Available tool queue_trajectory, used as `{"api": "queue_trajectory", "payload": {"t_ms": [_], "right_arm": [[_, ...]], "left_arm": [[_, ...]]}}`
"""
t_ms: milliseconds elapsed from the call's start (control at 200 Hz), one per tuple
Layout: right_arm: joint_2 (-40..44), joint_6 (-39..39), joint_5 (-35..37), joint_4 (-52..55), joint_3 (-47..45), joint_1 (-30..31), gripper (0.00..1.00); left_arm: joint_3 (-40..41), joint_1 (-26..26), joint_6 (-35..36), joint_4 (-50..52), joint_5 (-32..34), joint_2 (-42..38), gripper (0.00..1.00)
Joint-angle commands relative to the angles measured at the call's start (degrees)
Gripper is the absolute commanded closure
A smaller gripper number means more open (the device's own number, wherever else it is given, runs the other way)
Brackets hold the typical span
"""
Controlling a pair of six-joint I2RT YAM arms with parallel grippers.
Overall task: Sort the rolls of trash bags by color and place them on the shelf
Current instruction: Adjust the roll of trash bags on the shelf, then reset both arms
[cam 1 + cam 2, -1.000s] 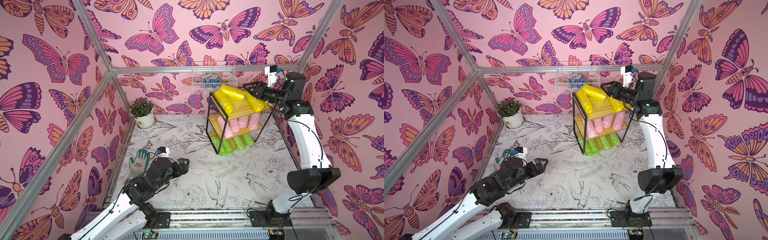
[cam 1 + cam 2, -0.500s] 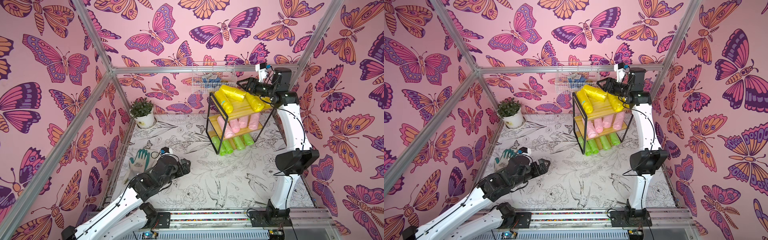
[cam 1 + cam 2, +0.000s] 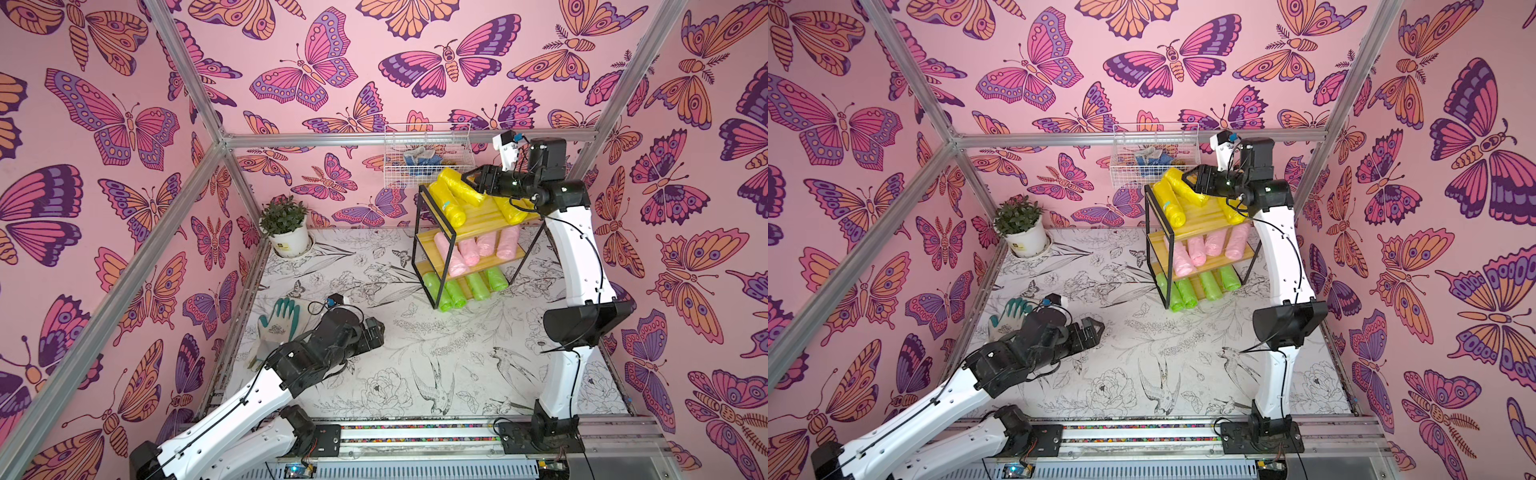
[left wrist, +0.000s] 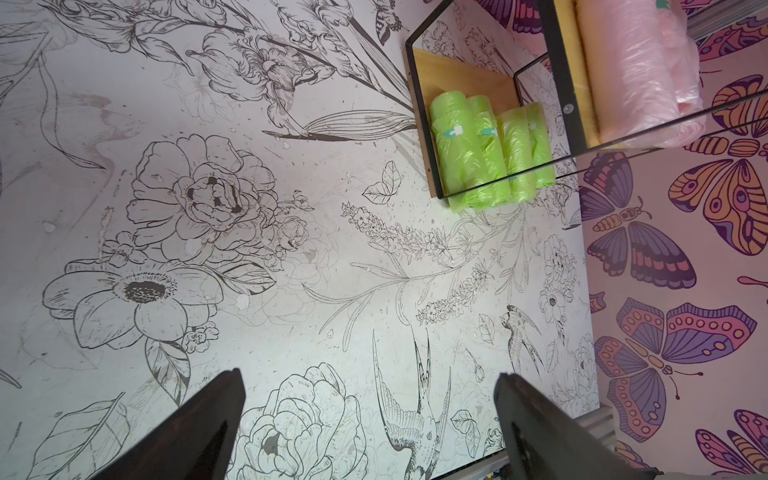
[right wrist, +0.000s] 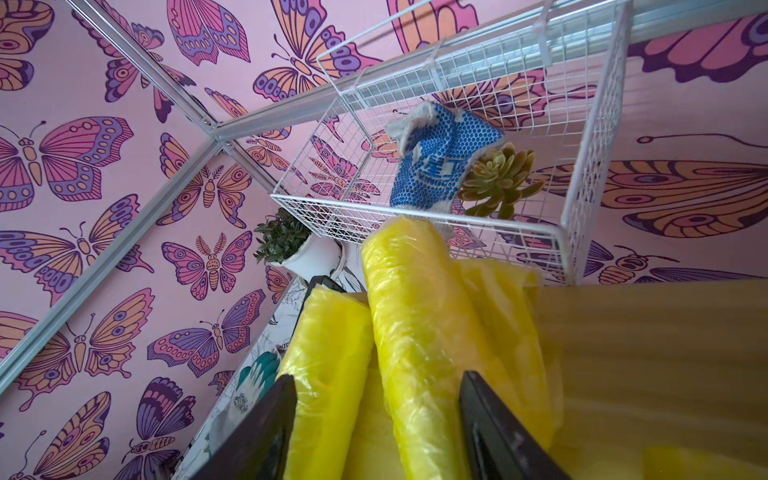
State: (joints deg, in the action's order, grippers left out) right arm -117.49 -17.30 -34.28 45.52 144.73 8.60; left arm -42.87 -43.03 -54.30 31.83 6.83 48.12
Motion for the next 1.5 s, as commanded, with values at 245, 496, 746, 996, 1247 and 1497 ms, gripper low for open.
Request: {"api": "queue_trajectory", "payload": {"t_ms": [245, 496, 746, 996, 1247, 1497], "right_arm": [[-0.41, 4.25, 6.85, 16.35, 0.22, 4.23, 0.41], [7.29, 4.67, 14.9, 13.65, -6.6, 4.23, 0.31], [14.53, 4.17, 17.79, 10.41, -11.34, 4.19, 0.27], [19.66, 1.7, 13.81, 9.17, -16.35, 4.23, 0.26], [41.95, 5.65, 15.9, -8.75, -46.21, 4.23, 0.23], [65.12, 11.62, 33.4, -14.7, -69.55, 4.23, 0.13]], "left_arm": [[1.17, 0.48, 0.34, 1.43, -1.64, -0.3, 0.0], [1.66, 0.49, 1.53, 1.46, -0.43, -2.18, 0.0], [-0.32, 0.55, 4.22, 1.38, 0.9, -2.2, 0.0], [-1.6, 0.59, 5.36, 1.46, 0.47, -2.36, 0.0], [-4.36, 0.66, 14.09, -0.56, 7.68, -3.53, 0.0], [-2.85, 0.82, 31.6, -14.26, 18.33, -5.73, 0.0]]}}
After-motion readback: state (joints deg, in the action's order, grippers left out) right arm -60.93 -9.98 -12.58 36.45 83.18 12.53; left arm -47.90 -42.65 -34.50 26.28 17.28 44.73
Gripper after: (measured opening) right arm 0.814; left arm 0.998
